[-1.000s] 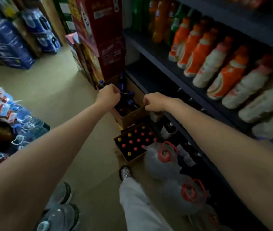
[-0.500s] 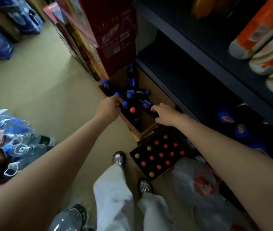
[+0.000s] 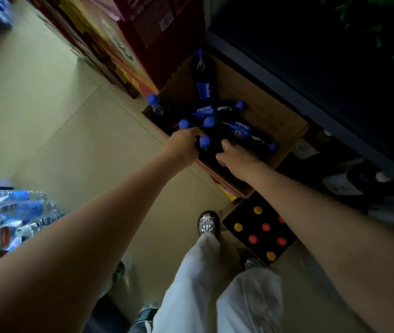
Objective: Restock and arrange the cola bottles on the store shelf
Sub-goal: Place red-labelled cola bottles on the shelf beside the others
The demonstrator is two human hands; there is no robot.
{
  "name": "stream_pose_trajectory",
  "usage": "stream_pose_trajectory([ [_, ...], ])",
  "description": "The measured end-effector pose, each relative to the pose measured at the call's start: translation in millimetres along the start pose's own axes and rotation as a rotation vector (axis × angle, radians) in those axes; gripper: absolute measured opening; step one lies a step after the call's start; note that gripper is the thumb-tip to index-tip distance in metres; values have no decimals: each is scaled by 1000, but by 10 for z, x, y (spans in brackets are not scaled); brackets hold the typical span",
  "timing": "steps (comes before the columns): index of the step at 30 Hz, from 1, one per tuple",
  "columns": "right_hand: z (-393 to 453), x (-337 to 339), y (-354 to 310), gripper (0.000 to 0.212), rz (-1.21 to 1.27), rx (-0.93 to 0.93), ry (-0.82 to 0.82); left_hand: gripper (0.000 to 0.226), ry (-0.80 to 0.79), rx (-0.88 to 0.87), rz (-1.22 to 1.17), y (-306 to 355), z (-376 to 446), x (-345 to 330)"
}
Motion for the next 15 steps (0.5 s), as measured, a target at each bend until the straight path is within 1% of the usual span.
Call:
stream_pose_trajectory([
  [3,-192,21,124,28,68,-75,92,49,-147,-34,94,136,62,-46],
  [7,-750,650,303,17,137,-136,184,64,-322,-152,232,711,-124,83],
  [8,-956,874,313,22,131,-134,208,67,-361,-195,282,884,-220,113],
  [10,-1447,1340,312,38,83,-100,240,72,-417,-294,358,1239,-467,141],
  [12,-2049,1818,326,41,41,-94,292,71,-426,-367,323,1698,-775,225],
  [15,-3062,2479,435,33,22,-162,381,74,-425,-515,192,2521,-1375,476],
])
Point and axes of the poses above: each hand's wrist, its own z-axis towards the middle knuckle, its own x-axis out of the back of the hand, y = z × x, the point moved 3 cm from there along z, towards the middle knuckle, and after that the axes turned 11 degrees about y, right-handed, at the moved point
